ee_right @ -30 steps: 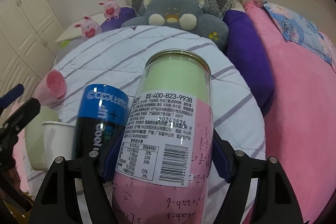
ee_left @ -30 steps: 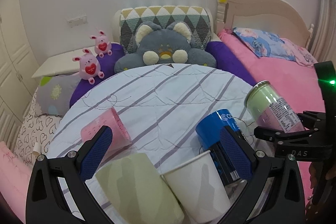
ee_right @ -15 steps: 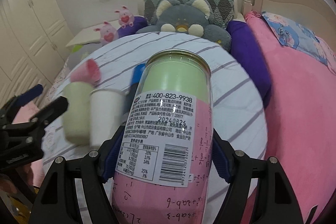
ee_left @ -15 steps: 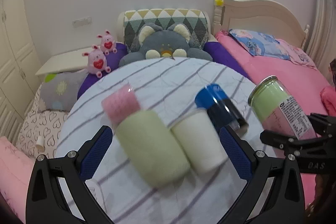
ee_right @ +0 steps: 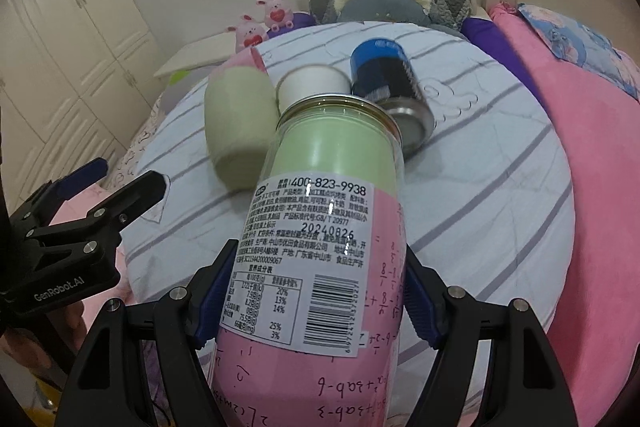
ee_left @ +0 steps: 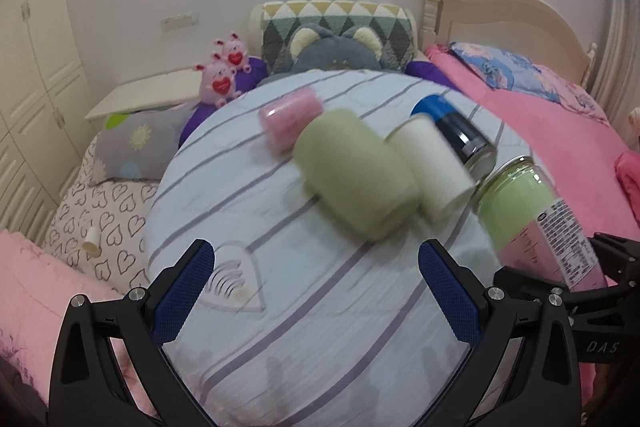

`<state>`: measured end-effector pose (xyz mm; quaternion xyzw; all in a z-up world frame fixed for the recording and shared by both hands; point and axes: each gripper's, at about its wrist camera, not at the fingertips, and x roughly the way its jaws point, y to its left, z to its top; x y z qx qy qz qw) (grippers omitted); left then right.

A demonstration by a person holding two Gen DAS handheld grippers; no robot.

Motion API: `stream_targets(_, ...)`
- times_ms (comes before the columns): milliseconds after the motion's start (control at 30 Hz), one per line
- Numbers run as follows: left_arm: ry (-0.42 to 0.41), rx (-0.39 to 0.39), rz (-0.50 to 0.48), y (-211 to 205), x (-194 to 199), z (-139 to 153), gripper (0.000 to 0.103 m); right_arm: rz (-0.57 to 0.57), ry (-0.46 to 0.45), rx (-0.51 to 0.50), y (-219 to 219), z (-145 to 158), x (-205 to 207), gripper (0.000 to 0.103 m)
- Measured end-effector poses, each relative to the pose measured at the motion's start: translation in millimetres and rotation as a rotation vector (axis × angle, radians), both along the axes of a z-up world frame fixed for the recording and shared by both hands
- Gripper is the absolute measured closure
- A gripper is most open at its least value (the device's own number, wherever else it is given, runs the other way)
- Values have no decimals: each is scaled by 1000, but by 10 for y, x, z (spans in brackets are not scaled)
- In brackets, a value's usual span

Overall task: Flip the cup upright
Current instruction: 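Carry the jar with the right gripper toward the left gripper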

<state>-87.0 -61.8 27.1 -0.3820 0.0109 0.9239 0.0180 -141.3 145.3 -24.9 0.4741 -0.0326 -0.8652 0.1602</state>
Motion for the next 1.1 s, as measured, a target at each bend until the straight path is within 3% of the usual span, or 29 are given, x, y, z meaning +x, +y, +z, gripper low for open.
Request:
stream_targets(400, -70, 32, -17, -130, 129, -334, 0, -53, -43, 23, -136, -278, 109, 24)
stream_targets(867, -60, 32, -12, -163, 182, -303, 0, -80, 17, 0, -146, -68, 197, 21)
stream_targets(1100, -38, 42, 19, -95, 265, -145, 0, -107, 99, -71, 26, 227, 260, 21)
